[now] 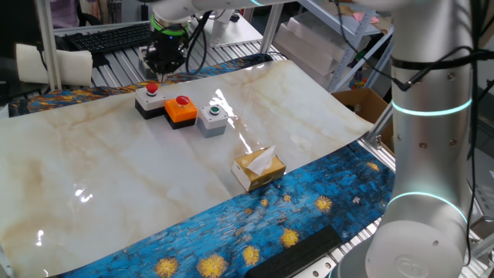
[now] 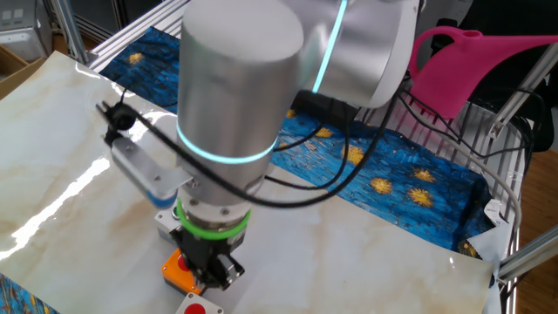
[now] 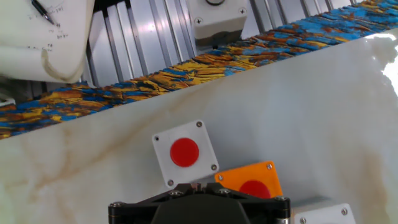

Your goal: Press three buttons from left to right in sequence

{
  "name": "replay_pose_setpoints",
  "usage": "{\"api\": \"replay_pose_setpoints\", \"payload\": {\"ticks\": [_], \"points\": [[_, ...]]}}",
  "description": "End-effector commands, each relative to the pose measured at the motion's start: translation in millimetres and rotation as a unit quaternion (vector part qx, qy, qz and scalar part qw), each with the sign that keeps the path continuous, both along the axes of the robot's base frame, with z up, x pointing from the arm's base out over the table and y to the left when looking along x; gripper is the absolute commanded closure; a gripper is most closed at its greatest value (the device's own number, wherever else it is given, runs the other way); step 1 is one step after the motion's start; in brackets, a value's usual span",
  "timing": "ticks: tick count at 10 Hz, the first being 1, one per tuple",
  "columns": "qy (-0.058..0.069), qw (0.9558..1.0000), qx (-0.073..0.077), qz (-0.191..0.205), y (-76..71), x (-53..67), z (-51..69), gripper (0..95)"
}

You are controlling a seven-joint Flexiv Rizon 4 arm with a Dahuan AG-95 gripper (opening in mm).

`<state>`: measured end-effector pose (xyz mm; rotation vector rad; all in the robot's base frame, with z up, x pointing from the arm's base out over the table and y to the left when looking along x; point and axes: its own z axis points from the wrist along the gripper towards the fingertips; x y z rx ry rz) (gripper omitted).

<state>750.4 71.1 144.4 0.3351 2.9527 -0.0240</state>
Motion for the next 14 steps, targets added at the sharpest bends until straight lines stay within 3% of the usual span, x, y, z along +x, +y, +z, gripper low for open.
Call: {"api": "replay_pose_setpoints", "payload": {"ticks": [1,4,7,11,13,14], "points": [[0.000,1.0000,-0.003,0.000,-1.1,4.6,-1.6,95.0],[0.009,0.9999,-0.004,-0.005,0.6,14.9,-0.6,95.0],[0.012,0.9997,0.003,-0.020,2.8,22.2,-7.8,95.0],[0.014,0.9993,0.020,-0.029,3.9,27.4,-17.8,95.0],[0.016,0.9987,0.038,-0.030,5.3,28.8,-22.9,95.0],[0.015,0.9986,0.038,-0.033,6.4,29.9,-27.2,95.0]]}}
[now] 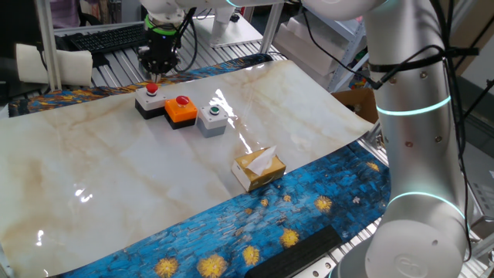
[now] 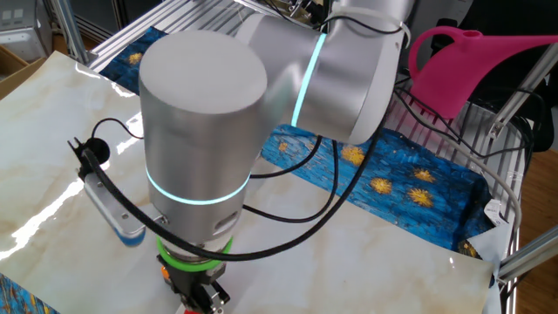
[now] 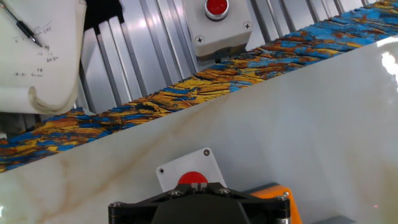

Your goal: Press three buttons from left to right in sequence

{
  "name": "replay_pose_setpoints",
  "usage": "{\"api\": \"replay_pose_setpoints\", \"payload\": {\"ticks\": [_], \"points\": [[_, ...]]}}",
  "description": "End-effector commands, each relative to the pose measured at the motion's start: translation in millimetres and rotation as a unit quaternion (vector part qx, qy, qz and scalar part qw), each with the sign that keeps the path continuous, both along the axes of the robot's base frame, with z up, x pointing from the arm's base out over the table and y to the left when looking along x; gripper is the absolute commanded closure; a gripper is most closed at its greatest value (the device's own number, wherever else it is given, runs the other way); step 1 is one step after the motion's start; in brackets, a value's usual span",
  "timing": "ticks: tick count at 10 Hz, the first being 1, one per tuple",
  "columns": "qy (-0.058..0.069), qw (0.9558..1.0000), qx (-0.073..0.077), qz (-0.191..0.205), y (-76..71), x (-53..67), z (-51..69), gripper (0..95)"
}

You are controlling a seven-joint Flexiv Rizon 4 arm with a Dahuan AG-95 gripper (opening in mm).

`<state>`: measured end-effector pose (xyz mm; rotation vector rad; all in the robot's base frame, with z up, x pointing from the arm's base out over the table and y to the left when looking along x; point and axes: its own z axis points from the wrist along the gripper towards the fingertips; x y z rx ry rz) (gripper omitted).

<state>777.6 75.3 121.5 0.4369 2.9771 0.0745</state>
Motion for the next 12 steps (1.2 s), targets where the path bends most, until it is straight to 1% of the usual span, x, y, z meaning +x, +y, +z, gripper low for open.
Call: {"api": "replay_pose_setpoints", "payload": {"ticks": [1,3,6,8,9,10,11,12], "points": [[0.001,1.0000,0.001,-0.005,2.7,3.2,-6.6,95.0],[0.001,1.0000,0.003,-0.008,3.6,4.1,-11.0,95.0],[0.001,0.9999,0.003,-0.011,5.8,7.0,-25.8,95.0],[0.004,1.0000,0.002,-0.001,6.4,8.4,-31.4,95.0],[0.003,1.0000,-0.003,-0.001,6.9,7.9,-31.4,95.0],[0.007,1.0000,-0.004,0.000,7.8,4.1,-21.8,95.0],[0.010,0.9999,-0.006,0.001,8.6,-1.2,-6.4,95.0],[0.013,0.9999,-0.003,0.000,8.3,-7.8,12.8,95.0]]}}
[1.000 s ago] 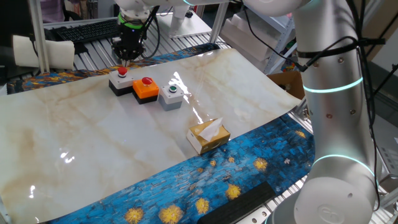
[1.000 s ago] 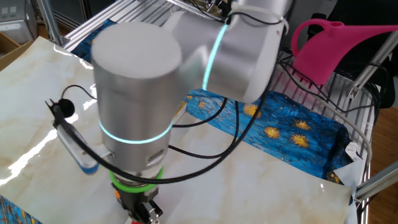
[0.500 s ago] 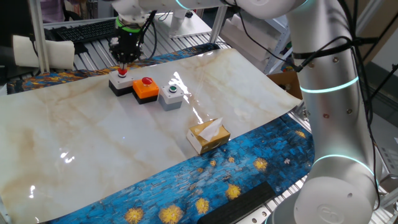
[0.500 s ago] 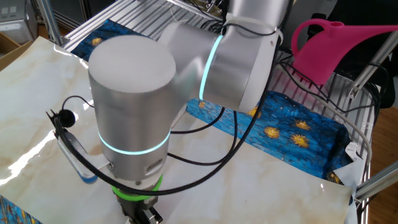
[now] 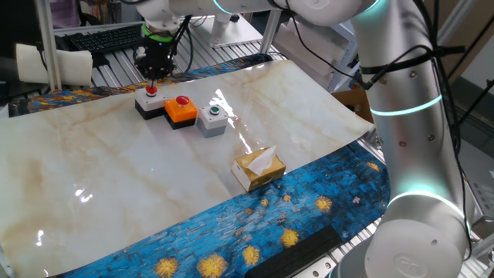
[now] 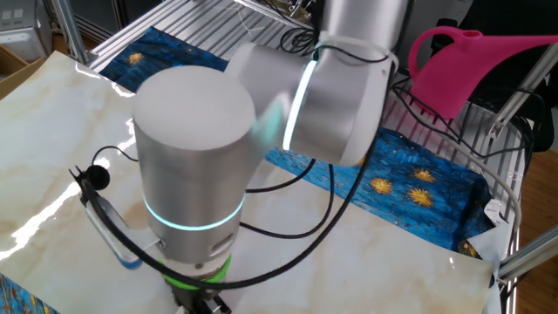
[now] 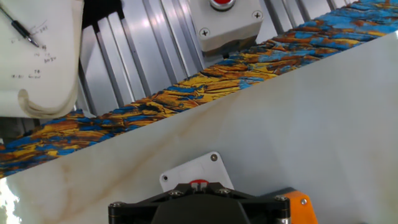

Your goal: Press three buttons from left to right in sequence

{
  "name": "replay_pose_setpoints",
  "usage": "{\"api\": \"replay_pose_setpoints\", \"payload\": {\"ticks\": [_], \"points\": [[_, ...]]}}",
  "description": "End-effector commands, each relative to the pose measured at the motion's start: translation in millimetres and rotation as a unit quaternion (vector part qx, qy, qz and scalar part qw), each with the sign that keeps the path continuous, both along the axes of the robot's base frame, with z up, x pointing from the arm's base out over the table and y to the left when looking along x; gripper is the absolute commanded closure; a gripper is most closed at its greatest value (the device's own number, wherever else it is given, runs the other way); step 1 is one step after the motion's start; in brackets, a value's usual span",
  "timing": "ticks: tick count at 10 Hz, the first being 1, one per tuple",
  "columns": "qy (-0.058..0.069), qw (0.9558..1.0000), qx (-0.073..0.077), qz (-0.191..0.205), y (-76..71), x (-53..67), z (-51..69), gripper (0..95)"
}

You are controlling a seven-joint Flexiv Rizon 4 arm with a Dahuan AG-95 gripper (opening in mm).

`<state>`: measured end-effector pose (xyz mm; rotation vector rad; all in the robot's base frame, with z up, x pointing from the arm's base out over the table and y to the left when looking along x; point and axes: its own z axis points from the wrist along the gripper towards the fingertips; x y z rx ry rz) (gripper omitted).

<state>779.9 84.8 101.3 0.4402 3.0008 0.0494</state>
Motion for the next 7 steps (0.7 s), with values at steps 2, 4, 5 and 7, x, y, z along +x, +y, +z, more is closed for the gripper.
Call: {"api": "replay_pose_setpoints", "payload": {"ticks": [2,4,5,7], "points": [[-0.001,0.9999,0.004,-0.011,-1.6,-25.1,49.5,95.0],[0.005,1.0000,0.001,0.004,-13.2,-45.9,60.9,95.0],[0.013,0.9998,-0.001,0.018,-23.0,-59.9,67.8,95.0],[0.017,0.9997,-0.009,0.017,-33.8,-77.4,67.5,95.0]]}}
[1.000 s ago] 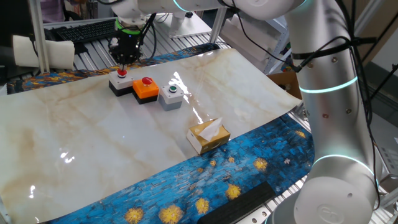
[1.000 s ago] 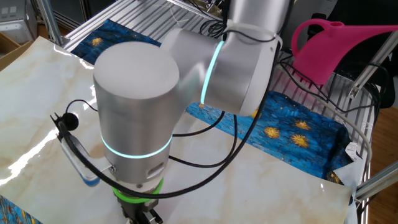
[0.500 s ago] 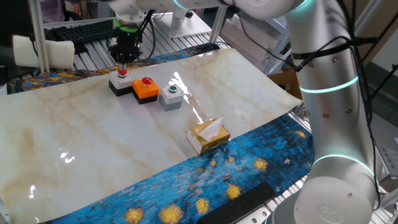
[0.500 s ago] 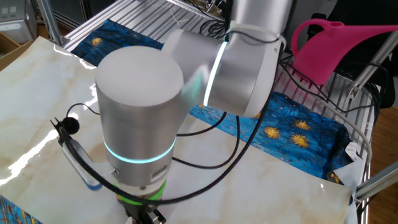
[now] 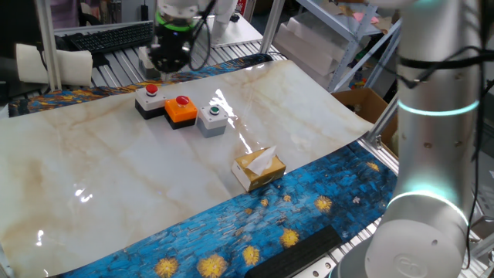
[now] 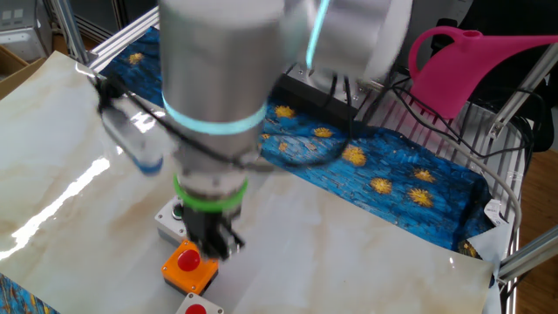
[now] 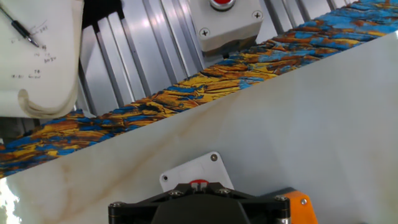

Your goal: Press three buttons from left to right in sequence

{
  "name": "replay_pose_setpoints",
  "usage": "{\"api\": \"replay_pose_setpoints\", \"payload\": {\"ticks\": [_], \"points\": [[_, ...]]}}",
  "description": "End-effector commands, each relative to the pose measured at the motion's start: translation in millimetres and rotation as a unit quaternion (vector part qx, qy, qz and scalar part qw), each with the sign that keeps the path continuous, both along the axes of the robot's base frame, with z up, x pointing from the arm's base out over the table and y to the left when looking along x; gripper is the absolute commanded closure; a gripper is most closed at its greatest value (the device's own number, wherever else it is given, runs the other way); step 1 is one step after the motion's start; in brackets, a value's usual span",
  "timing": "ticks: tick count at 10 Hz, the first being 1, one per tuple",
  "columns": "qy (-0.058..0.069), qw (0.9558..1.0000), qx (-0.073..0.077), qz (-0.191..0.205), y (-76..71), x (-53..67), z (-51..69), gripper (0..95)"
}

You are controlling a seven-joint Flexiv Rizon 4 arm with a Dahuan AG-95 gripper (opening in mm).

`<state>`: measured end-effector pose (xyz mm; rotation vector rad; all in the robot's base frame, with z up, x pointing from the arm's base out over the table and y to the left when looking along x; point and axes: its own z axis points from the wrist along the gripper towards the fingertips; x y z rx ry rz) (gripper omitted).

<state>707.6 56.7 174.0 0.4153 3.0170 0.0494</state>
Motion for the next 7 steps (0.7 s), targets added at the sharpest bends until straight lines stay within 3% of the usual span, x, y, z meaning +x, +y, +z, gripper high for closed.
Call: {"api": "replay_pose_setpoints", "payload": {"ticks": [1,2,3,6,7], "points": [[0.016,0.9997,-0.018,-0.004,-8.2,-9.7,-6.9,95.0],[0.013,0.9989,-0.017,-0.041,-9.7,-12.4,-8.1,95.0],[0.009,0.9984,-0.014,-0.054,-9.8,-12.5,-8.2,95.0],[0.009,0.9972,-0.012,-0.074,-9.8,-12.6,-8.2,95.0],[0.016,0.9971,-0.011,-0.073,-9.8,-12.6,-8.2,95.0]]}}
